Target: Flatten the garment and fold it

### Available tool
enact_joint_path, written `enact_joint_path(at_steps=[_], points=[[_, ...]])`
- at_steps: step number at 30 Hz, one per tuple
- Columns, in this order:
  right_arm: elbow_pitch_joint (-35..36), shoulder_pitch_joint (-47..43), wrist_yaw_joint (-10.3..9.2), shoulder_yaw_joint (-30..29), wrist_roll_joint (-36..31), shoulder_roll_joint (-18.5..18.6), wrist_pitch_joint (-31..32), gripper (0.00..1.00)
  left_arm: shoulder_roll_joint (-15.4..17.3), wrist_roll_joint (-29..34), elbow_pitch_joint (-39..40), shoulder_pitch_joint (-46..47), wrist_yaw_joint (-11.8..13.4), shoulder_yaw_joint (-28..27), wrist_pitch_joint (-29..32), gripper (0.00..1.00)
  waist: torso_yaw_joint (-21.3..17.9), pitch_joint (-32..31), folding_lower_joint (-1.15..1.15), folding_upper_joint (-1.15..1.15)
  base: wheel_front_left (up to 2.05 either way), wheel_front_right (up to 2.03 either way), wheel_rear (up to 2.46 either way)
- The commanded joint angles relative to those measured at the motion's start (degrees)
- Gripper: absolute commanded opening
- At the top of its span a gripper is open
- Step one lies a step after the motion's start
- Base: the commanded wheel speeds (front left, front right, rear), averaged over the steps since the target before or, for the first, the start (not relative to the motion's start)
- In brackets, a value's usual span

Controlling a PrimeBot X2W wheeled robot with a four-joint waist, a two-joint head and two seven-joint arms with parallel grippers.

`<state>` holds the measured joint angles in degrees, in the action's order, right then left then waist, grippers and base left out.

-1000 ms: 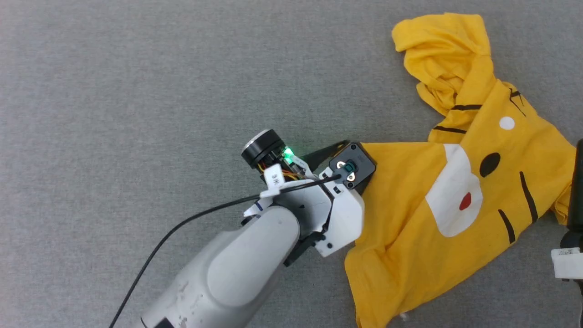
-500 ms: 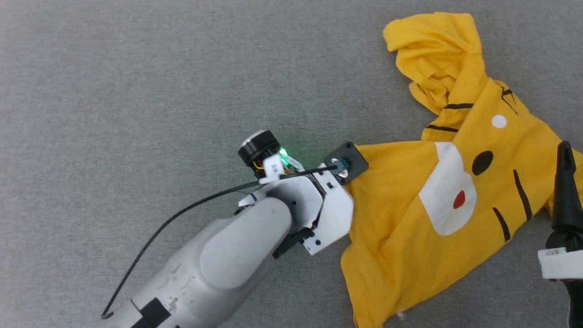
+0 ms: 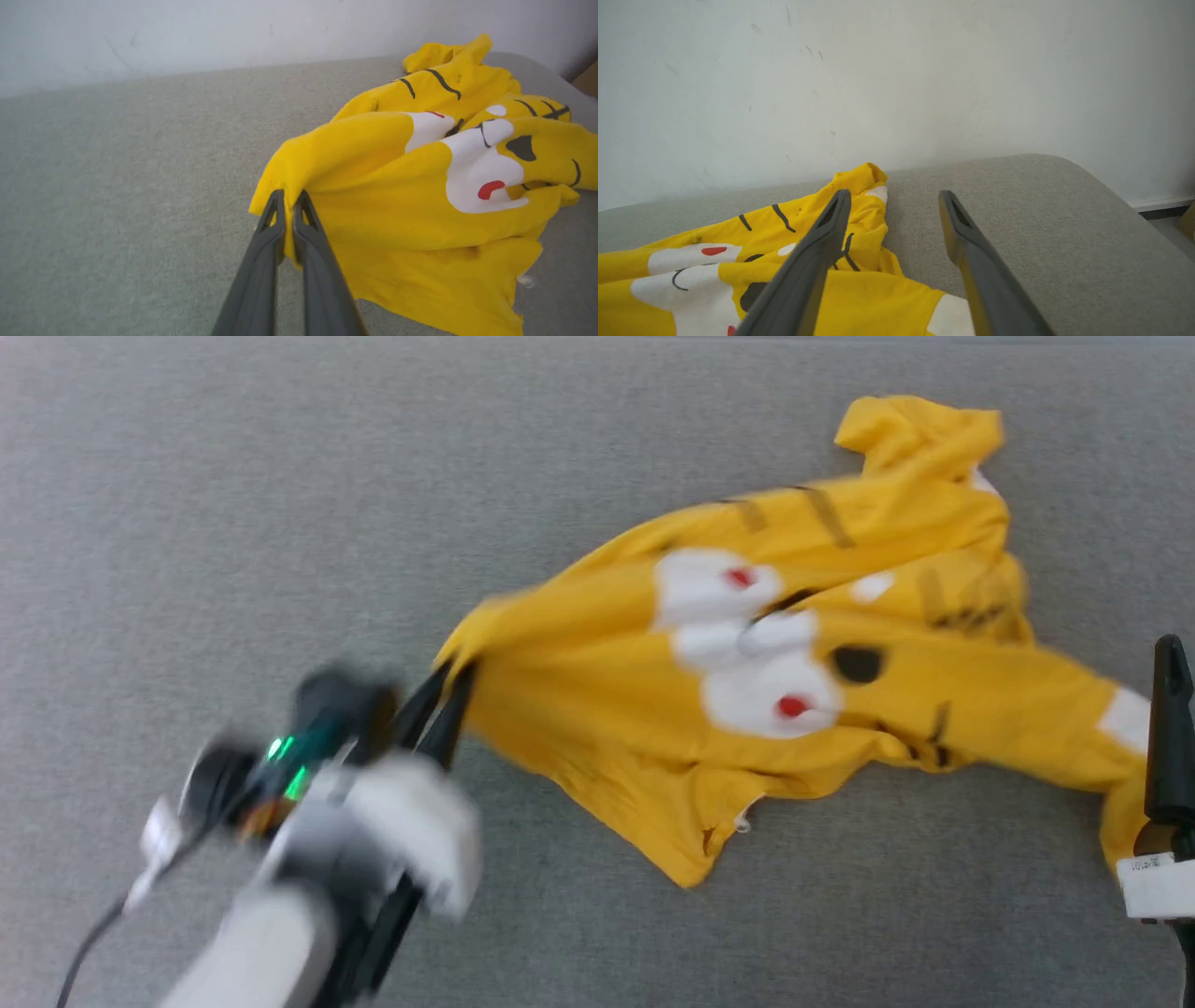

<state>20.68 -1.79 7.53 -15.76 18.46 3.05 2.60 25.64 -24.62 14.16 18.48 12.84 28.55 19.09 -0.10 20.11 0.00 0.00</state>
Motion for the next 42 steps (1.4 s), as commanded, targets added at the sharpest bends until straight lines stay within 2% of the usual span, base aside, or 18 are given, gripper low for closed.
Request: enact_joint_path(at_steps=[1,4,7,11,12,13,14,18,22,25,28,32,37,42], points=[[0.48,-0.34,-0.04,-0.09,-0.35,-0.17,0.23,1.00,0.97,-1.01,2.83,-6.08,2.73,-1.41,0.08,0.00,1.30,-0.03,0.00,0.00,0.00,0.00,0.00],[0.77,-0.48,-0.04,-0.40,-0.48,-0.17,0.69,1.00,1.15,-5.42,7.35,-18.49,6.54,-2.80,0.32,0.00,2.45,0.23,0.00,0.00,0.00,0.00,0.00],[0.99,-0.52,-0.04,-0.63,-0.73,-0.17,1.22,1.00,-0.17,-9.22,7.38,-26.62,7.68,-1.32,1.14,0.00,3.67,0.31,0.00,0.00,0.00,0.00,0.00],[1.13,-0.35,-0.04,-0.38,-1.03,-0.17,1.93,1.00,-2.91,-12.73,4.41,-28.12,4.55,0.19,-1.01,0.00,5.01,0.02,0.00,0.00,0.00,0.00,0.00],[1.16,-0.31,-0.04,-0.35,-1.11,-0.17,2.10,1.00,-3.83,-13.07,4.15,-27.25,3.63,0.05,-2.52,0.04,5.30,-0.13,0.00,0.00,0.00,0.00,0.00],[1.19,-0.29,-0.04,-0.34,-1.17,-0.17,2.25,1.00,-4.44,-13.09,4.10,-26.17,2.67,-0.17,-4.05,0.87,5.52,-0.29,0.00,0.00,0.00,0.00,0.00],[1.23,-0.25,-0.04,-0.32,-1.20,-0.17,2.40,1.00,-4.74,-12.69,4.46,-24.65,1.55,-0.57,-5.88,1.00,5.64,-0.39,0.00,0.00,0.00,0.00,0.00],[1.43,-0.01,-0.04,-0.30,-1.23,-0.17,2.77,1.00,-5.27,-10.06,7.25,-16.86,-1.16,-3.27,-11.90,1.00,5.85,-0.34,0.00,0.00,0.00,0.00,0.00],[1.29,0.46,-0.04,0.43,-0.80,-0.17,2.70,1.00,-4.66,-4.39,7.50,-6.84,-1.18,-4.72,-13.49,1.00,4.69,0.58,0.00,0.00,0.00,0.00,0.00],[0.82,1.08,-0.04,0.84,-0.27,-0.17,2.36,1.00,-4.52,-0.06,3.88,0.18,-1.48,-2.59,-10.83,1.00,2.97,1.81,0.00,0.00,0.00,0.00,0.00],[0.46,1.59,-0.04,1.05,-0.04,-0.17,2.12,1.00,-4.75,1.74,0.16,4.40,-2.75,-0.26,-8.18,1.00,1.64,2.85,0.00,0.00,0.00,0.00,0.00],[-0.26,2.55,-0.04,0.87,0.26,-0.17,1.41,1.00,-6.22,3.62,-9.16,11.47,-5.23,3.27,-4.28,1.00,-0.54,4.73,0.00,0.00,0.00,0.00,0.00],[-1.38,3.35,-0.04,1.18,0.84,-0.17,0.70,1.00,-8.79,2.18,-21.18,16.63,-9.18,6.31,-0.35,1.00,-2.44,6.05,0.00,0.00,0.00,0.00,0.00],[-2.04,3.87,-0.04,1.02,0.96,-0.17,0.25,1.00,-10.34,1.21,-30.07,19.51,-11.66,8.58,3.67,1.00,-3.12,6.50,0.00,0.00,0.00,0.00,0.00]])
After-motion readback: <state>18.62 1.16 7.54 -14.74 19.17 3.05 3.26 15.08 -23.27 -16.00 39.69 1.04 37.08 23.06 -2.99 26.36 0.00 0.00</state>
